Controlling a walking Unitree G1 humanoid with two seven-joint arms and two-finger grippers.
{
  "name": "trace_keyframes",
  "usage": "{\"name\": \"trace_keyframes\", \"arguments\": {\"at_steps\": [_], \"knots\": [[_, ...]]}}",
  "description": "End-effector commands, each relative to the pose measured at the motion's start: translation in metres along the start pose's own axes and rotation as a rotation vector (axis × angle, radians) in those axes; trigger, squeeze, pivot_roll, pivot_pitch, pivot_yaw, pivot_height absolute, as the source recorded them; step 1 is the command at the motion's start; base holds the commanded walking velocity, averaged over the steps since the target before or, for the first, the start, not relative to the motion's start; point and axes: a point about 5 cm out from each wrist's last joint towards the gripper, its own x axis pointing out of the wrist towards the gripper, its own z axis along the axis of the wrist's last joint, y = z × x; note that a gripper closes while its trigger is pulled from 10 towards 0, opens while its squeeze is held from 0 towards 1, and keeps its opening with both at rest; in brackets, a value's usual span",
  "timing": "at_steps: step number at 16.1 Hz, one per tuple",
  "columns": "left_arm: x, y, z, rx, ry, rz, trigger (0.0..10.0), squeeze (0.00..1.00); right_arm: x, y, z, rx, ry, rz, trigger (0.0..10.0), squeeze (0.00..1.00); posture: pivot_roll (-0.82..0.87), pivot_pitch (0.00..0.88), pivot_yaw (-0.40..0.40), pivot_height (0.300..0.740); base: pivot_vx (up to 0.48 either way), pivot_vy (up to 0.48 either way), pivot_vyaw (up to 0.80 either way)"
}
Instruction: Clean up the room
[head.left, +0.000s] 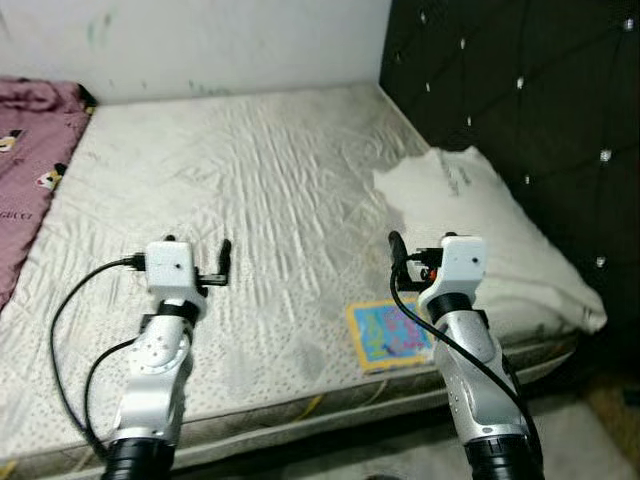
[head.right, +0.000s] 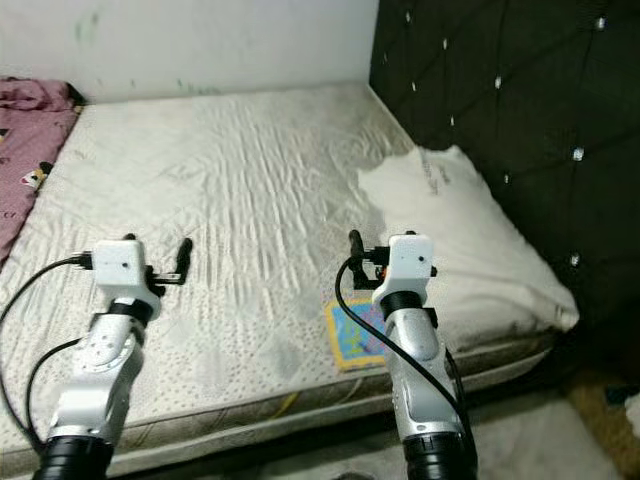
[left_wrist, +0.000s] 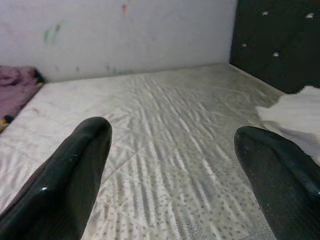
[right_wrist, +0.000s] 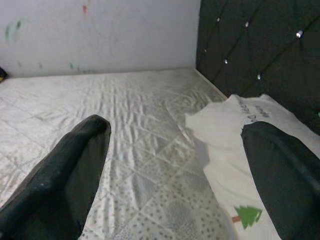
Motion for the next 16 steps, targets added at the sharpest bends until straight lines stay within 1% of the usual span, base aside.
{"name": "trace_keyframes", "arguments": {"at_steps": [1, 9, 16], "knots": [[-0.0009, 0.0063, -0.0008, 0.014, 0.006, 0.019, 10.0, 0.0, 0.0, -0.0018, -0.0005, 0.013, 0.006, -0.005, 10.0, 0.0, 0.02, 0.0, 0.023, 0.74, 0.0, 0.48, 0.0], [0.0006, 0.0042, 0.0002, 0.017, -0.004, 0.015, 10.0, 0.0, 0.0011, -0.0004, -0.0012, 0.004, 0.008, 0.002, 10.0, 0.0, 0.02, 0.0, 0.024, 0.74, 0.0, 0.48, 0.0], [0.0022, 0.0042, 0.0021, 0.025, -0.01, 0.024, 10.0, 0.0, 0.0034, 0.0029, 0.0003, 0.001, 0.001, 0.014, 10.0, 0.0, 0.02, 0.0, 0.023, 0.74, 0.0, 0.0, 0.0]]}}
